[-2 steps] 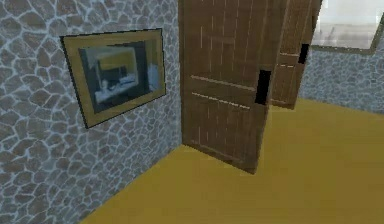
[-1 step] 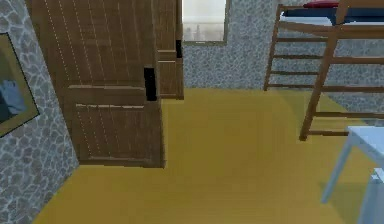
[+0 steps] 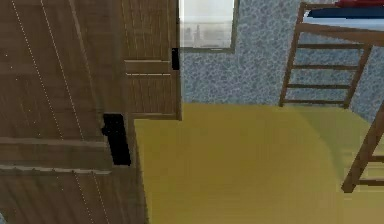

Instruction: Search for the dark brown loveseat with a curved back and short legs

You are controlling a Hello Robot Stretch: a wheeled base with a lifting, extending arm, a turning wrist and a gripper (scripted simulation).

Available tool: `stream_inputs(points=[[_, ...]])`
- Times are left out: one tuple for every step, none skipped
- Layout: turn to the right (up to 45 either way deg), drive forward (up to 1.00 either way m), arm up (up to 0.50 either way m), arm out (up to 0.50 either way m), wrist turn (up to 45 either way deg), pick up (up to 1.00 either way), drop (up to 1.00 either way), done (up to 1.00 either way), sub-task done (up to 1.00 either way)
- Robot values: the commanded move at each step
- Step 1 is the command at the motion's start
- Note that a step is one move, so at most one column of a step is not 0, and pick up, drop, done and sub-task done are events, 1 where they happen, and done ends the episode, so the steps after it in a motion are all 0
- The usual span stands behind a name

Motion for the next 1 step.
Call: stream_inputs(points=[[39.0,0.0,0.0,0.0,0.0,0.0,0.0,0.0,0.0]])
